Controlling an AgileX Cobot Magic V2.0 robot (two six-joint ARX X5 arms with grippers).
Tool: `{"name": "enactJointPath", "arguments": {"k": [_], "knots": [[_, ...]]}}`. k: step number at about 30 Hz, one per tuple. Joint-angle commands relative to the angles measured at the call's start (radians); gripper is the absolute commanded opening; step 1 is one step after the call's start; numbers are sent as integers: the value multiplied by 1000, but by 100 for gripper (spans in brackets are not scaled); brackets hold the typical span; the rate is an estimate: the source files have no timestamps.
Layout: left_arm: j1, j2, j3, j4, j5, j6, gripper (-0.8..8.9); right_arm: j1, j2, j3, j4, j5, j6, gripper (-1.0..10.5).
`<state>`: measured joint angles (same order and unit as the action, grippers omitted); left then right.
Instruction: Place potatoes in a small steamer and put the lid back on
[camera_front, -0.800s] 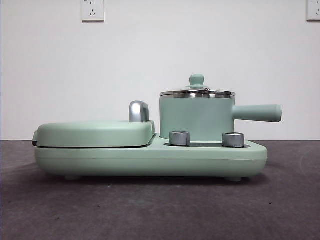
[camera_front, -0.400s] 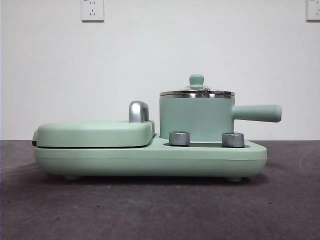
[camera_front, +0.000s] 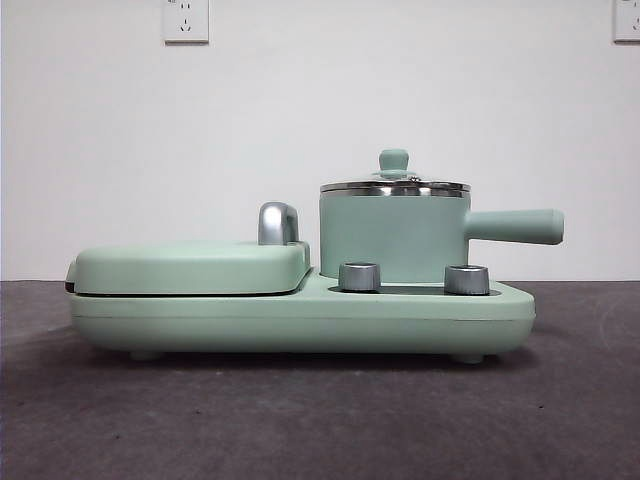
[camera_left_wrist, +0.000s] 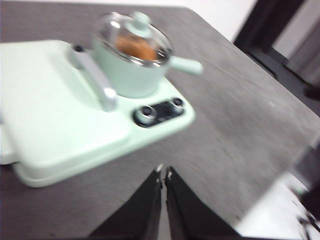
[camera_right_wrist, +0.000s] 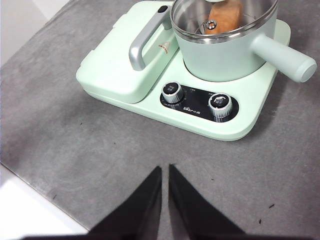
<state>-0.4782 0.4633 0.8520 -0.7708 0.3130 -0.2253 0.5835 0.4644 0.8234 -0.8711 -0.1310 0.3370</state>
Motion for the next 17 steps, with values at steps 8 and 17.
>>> {"name": "enactJointPath", "arguments": {"k": [8,17], "knots": [[283,-246,-333,224,1,270,15,9,3,9,11,0,-8,20],[404,-460,-659,433,-1,270,20,9,3,9,11,1,-8,20]]}}
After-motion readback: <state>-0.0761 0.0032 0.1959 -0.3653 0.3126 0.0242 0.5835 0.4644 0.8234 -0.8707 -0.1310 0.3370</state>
